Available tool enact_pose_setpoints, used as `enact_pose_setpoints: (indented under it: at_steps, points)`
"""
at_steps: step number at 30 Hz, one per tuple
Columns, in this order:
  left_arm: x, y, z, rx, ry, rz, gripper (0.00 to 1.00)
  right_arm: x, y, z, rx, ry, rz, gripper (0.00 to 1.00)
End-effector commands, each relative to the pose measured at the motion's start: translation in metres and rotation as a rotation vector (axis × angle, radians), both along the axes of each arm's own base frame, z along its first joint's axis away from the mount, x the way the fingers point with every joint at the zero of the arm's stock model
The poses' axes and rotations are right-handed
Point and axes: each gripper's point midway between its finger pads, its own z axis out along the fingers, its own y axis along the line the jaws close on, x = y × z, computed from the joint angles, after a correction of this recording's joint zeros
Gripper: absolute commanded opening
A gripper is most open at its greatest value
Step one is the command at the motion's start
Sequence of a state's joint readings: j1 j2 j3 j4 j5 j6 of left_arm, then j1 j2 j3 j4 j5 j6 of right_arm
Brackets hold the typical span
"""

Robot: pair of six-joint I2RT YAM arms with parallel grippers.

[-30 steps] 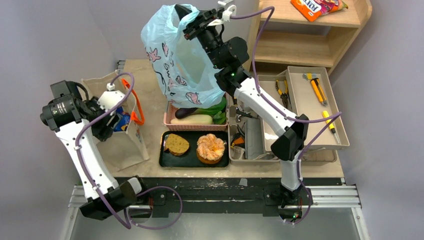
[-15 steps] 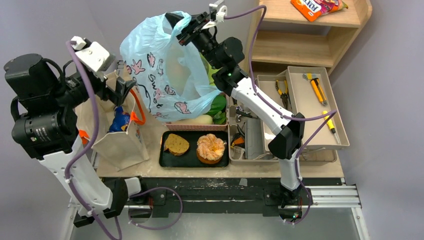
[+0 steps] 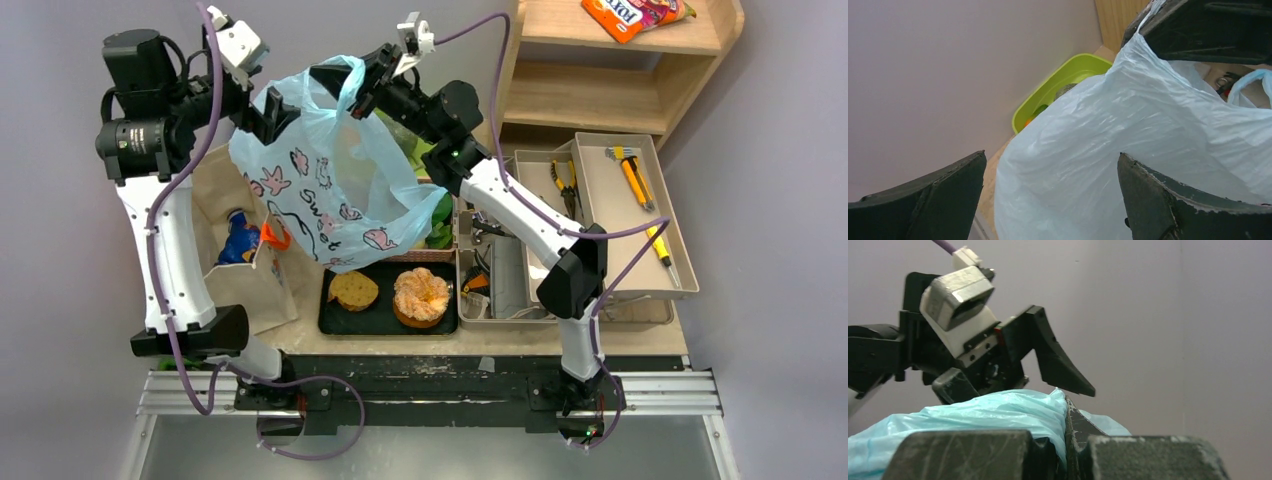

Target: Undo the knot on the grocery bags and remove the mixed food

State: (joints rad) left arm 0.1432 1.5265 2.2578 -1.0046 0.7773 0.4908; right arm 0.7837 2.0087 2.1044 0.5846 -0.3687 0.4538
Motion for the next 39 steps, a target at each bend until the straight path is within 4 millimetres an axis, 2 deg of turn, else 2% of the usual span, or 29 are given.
enact_pose_setpoints:
  at_steps: [1, 3, 4, 8, 11, 14, 17, 21, 24, 25, 26, 27, 30, 33, 39]
  points:
    - [-0.003, -0.024, 0.012, 0.026, -0.094, -0.121, 1.00, -0.046, -0.007, 0.025, 0.027, -0.062, 0.149, 0.00]
    - [-0.003, -0.036, 0.006, 0.019, -0.077, -0.171, 1.00, -0.052, -0.006, 0.024, 0.019, -0.065, 0.171, 0.00]
    - [-0.003, -0.042, 0.002, 0.011, -0.066, -0.197, 0.95, -0.054, -0.005, 0.023, 0.016, -0.066, 0.181, 0.00]
    - [-0.008, -0.057, 0.003, -0.032, -0.044, -0.256, 0.38, -0.057, -0.007, 0.021, 0.006, -0.055, 0.182, 0.00]
    - [-0.001, -0.054, 0.012, -0.070, -0.052, -0.211, 0.01, -0.045, -0.012, 0.019, 0.001, -0.027, 0.105, 0.01]
    - [0.010, -0.045, 0.026, -0.092, -0.101, -0.132, 0.00, -0.018, -0.024, 0.013, -0.004, 0.020, -0.056, 0.23]
    - [0.021, -0.037, 0.043, -0.141, -0.143, -0.075, 0.00, 0.012, -0.046, 0.003, -0.007, 0.071, -0.225, 0.46]
    - [0.044, -0.016, 0.057, -0.139, -0.201, 0.036, 0.00, 0.045, -0.084, -0.007, -0.004, 0.129, -0.372, 0.67]
    - [0.070, 0.016, 0.072, -0.152, -0.256, 0.189, 0.00, 0.064, -0.106, -0.015, -0.012, 0.159, -0.444, 0.74]
    - [0.084, 0.029, 0.074, -0.154, -0.270, 0.252, 0.00, 0.068, -0.112, -0.018, -0.018, 0.166, -0.458, 0.76]
    - [0.090, 0.043, 0.082, -0.147, -0.305, 0.324, 0.00, 0.071, -0.116, -0.019, -0.020, 0.167, -0.466, 0.76]
    - [0.105, 0.059, 0.084, -0.135, -0.328, 0.404, 0.00, 0.073, -0.119, -0.024, -0.030, 0.172, -0.469, 0.77]
    - [0.129, 0.111, 0.097, -0.111, -0.432, 0.671, 0.00, 0.075, -0.123, -0.034, -0.058, 0.177, -0.456, 0.76]
    - [0.148, 0.145, 0.096, -0.061, -0.488, 0.832, 0.00, 0.077, -0.125, -0.043, -0.079, 0.184, -0.452, 0.76]
    - [0.194, 0.183, 0.057, 0.061, -0.500, 0.991, 0.00, 0.085, -0.125, -0.058, -0.107, 0.204, -0.453, 0.76]
